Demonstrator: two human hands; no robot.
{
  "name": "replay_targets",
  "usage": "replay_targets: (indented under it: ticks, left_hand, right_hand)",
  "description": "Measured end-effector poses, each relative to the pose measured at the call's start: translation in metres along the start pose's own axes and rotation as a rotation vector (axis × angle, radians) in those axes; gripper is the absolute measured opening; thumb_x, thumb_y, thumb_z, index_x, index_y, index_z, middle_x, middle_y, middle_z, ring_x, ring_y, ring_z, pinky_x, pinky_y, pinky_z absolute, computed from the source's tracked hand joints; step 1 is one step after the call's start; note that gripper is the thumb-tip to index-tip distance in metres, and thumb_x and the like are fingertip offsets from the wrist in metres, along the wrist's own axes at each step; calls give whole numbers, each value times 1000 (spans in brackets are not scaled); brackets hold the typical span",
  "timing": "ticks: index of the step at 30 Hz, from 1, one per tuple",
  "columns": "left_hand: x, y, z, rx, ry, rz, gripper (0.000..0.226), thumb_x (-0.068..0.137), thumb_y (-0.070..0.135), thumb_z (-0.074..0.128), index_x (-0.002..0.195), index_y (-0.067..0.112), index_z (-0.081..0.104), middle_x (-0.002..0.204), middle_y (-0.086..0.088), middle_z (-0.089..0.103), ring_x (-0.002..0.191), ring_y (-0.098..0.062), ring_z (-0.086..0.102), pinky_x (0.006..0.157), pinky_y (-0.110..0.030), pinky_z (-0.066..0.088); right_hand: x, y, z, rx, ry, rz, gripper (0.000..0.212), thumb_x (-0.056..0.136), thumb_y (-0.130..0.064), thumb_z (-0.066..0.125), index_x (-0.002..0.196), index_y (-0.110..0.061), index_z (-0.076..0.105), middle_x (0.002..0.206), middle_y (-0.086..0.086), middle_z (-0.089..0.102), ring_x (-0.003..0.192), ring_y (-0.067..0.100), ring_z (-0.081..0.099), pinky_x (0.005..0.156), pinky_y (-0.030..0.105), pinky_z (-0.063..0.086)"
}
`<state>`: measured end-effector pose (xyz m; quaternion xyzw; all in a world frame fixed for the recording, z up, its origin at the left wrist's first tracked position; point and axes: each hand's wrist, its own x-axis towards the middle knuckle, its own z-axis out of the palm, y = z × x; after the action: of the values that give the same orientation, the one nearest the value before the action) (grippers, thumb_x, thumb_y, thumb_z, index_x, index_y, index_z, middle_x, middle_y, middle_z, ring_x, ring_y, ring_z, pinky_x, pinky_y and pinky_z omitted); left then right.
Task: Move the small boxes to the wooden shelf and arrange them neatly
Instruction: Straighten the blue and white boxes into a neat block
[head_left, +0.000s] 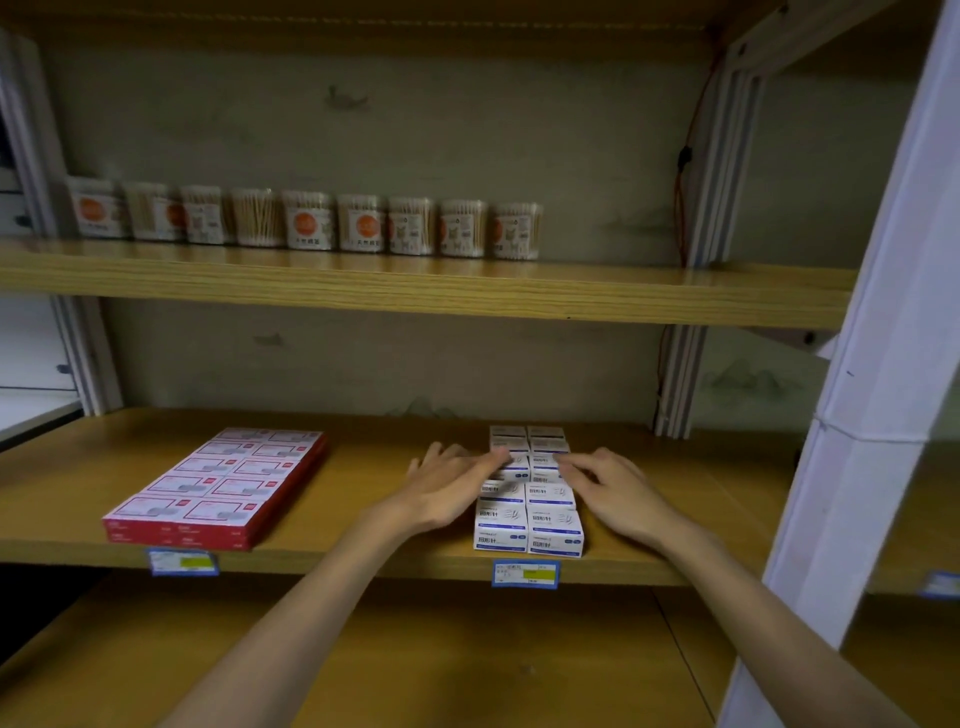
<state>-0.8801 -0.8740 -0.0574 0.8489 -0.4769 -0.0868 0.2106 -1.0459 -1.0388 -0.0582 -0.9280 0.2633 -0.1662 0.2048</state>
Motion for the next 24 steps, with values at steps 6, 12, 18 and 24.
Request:
replay_targets:
  ticks: [6, 12, 18, 24]
  left_hand:
    - [-5, -2, 1, -22, 14, 3, 76, 88, 79, 2, 148, 49, 37, 162, 9, 28, 153, -22, 7, 119, -55, 0]
    - [-23, 0, -3, -18, -4, 22, 78, 87, 79, 2, 149, 46, 35, 163, 5, 26, 153, -21, 5, 120, -54, -1]
    - [-37, 4, -10, -44, -102, 67, 73, 87, 81, 20, 152, 48, 24, 165, 9, 18, 154, -25, 3, 120, -53, 5]
    - [-24, -11, -17, -9, -241, 137, 114, 62, 79, 71, 154, 48, 13, 165, 11, 14, 151, -20, 12, 122, -54, 12]
  right_hand:
    - [0, -1, 5, -14, 6, -31, 42, 103, -49, 41, 141, -36, 52, 123, -4, 58, 124, 16, 47, 104, 37, 41]
    - [-6, -5, 1, -9, 12, -73, 36, 102, -47, 46, 134, -36, 57, 120, -8, 55, 119, 11, 48, 97, 30, 42]
    - [-5, -10, -7, 47, -35, -80, 41, 97, -53, 52, 134, -36, 55, 134, -7, 48, 123, 9, 46, 99, 31, 44]
    - [-7, -11, -20, 88, -300, -52, 102, 67, -72, 74, 152, -37, 30, 150, -10, 33, 134, 13, 37, 113, 42, 38]
